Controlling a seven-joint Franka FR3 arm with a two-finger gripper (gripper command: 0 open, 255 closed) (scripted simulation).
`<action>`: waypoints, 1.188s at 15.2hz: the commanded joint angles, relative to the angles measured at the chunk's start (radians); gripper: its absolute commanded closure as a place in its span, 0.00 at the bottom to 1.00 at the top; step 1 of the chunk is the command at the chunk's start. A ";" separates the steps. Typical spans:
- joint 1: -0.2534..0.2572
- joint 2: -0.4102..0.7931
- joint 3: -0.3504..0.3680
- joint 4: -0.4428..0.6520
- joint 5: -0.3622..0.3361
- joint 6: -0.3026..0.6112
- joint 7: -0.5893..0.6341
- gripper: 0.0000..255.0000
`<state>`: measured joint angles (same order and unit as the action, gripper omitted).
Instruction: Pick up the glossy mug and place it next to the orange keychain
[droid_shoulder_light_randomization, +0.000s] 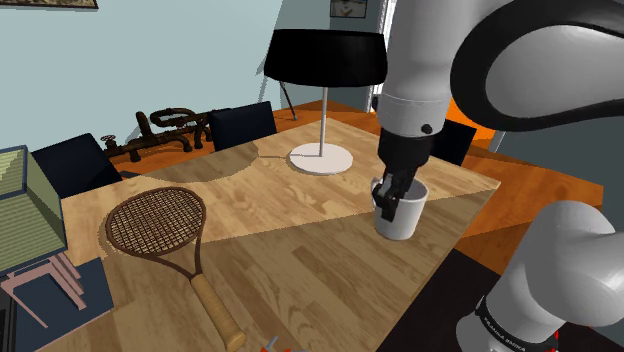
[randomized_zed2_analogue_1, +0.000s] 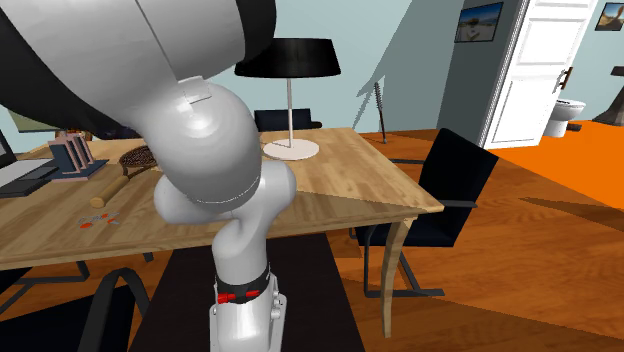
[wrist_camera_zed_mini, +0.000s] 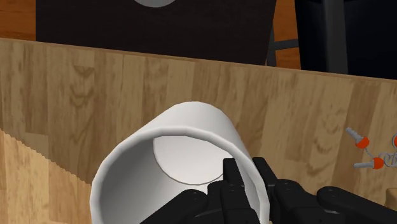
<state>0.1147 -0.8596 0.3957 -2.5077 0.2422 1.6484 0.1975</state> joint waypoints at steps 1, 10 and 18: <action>0.015 0.011 0.045 0.018 0.032 -0.001 0.048 1.00; 0.021 0.166 0.275 0.192 0.127 0.028 0.272 1.00; -0.001 0.252 0.399 0.236 0.149 0.096 0.366 1.00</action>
<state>0.1130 -0.6078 0.7889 -2.2582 0.3870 1.7298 0.5627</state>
